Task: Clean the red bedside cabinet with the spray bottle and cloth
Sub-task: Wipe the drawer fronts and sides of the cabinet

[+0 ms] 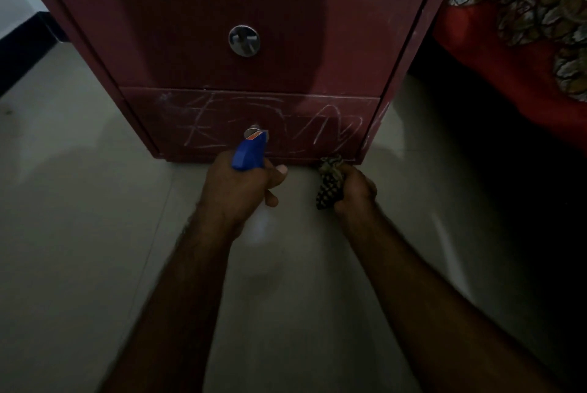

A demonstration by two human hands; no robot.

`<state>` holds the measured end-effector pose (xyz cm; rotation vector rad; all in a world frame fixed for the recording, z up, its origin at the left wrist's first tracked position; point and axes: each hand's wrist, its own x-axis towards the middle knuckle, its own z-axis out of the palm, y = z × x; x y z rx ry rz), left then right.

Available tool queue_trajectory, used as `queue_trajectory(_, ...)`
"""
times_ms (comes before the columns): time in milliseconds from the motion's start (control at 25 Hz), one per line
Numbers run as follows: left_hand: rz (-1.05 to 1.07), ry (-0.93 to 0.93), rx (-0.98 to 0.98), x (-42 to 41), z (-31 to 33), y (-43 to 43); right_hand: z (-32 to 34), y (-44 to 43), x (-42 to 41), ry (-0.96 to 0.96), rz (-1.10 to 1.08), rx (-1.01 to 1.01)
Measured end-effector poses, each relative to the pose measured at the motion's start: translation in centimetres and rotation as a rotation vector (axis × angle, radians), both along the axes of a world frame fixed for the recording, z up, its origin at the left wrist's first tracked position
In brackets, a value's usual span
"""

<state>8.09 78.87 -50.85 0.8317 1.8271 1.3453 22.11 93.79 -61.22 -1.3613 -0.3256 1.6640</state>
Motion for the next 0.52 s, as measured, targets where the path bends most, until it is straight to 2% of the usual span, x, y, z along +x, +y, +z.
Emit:
queue_trajectory(160, -0.055, -0.032, 0.023, 0.2, 0.3, 0.0, 0.4, 1.0, 1.2, -0.063, -0.093, 0.014)
queue_trajectory(320, -0.071, -0.004, 0.015, 0.2, 0.2, -0.1, -0.1, 2.6, 3.6, -0.059, -0.307, -0.022)
queue_trajectory(520, -0.049, 0.009, -0.044, 0.5, -0.4, 0.0, 0.9, 2.2, 3.5, -0.029, -0.200, -0.012)
